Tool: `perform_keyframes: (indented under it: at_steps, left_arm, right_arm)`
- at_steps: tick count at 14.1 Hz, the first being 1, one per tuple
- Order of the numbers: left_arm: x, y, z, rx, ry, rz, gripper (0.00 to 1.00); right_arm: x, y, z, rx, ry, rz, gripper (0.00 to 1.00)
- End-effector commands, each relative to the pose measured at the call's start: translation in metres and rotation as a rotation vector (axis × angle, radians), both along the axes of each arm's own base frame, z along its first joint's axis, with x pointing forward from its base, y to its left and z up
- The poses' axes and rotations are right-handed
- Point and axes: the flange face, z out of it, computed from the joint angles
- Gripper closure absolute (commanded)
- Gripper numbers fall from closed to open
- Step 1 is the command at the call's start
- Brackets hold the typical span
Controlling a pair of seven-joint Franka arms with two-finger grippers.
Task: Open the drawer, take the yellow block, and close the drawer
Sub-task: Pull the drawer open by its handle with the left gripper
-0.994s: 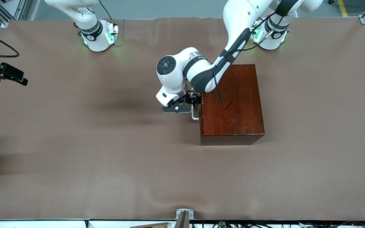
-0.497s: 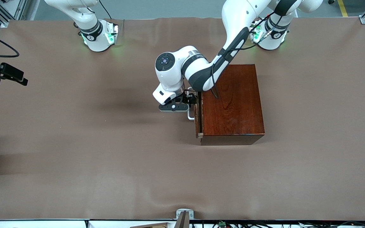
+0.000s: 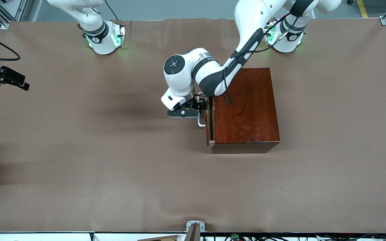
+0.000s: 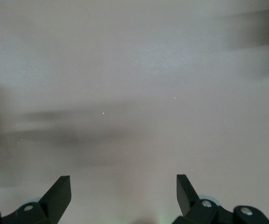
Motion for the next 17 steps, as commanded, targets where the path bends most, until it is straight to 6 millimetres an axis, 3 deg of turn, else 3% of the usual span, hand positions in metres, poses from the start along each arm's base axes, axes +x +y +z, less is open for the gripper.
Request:
perform_keyframes:
  at_steps: [1, 17]
  left_arm:
    - [-0.002, -0.011, 0.01, -0.048, -0.012, -0.001, 0.0]
    - [-0.011, -0.042, 0.015, -0.228, -0.08, 0.008, 0.0]
  right_arm:
    - [0.0, 0.0, 0.001, -0.006, -0.004, -0.009, 0.0]
    - [0.0, 0.0, 0.001, -0.006, -0.004, -0.009, 0.0]
